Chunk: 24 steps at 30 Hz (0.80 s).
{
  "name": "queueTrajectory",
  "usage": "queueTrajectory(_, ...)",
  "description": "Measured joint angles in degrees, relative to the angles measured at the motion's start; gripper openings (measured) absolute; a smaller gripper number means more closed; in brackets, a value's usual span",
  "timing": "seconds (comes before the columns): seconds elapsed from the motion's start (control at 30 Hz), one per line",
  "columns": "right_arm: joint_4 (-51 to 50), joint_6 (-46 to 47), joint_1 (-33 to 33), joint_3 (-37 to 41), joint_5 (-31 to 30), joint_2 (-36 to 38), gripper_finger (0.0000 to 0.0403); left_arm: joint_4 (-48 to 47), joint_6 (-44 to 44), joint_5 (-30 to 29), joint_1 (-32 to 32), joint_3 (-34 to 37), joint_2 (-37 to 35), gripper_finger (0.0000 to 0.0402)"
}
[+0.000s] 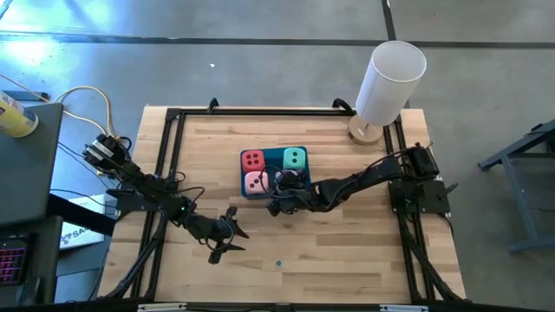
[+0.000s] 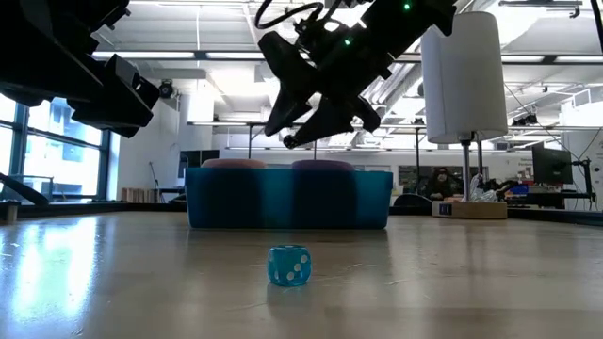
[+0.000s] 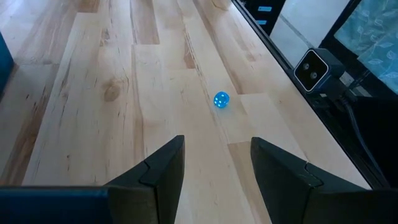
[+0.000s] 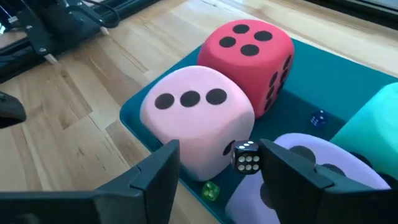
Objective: Pick & Place Dice
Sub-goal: Put the black die into the blue bin, then put the blue die into the blue bin
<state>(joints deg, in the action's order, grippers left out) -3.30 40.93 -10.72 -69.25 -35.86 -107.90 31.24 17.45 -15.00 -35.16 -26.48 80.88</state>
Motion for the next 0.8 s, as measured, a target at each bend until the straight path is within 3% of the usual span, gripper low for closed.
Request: queueTrajectory(0.8, 0.4, -0.3, 2.2, -0.1, 4.3, -2.3, 0.0223, 0.0, 0.2, 0.0, 0.0, 0.0, 0.0, 0.0179)
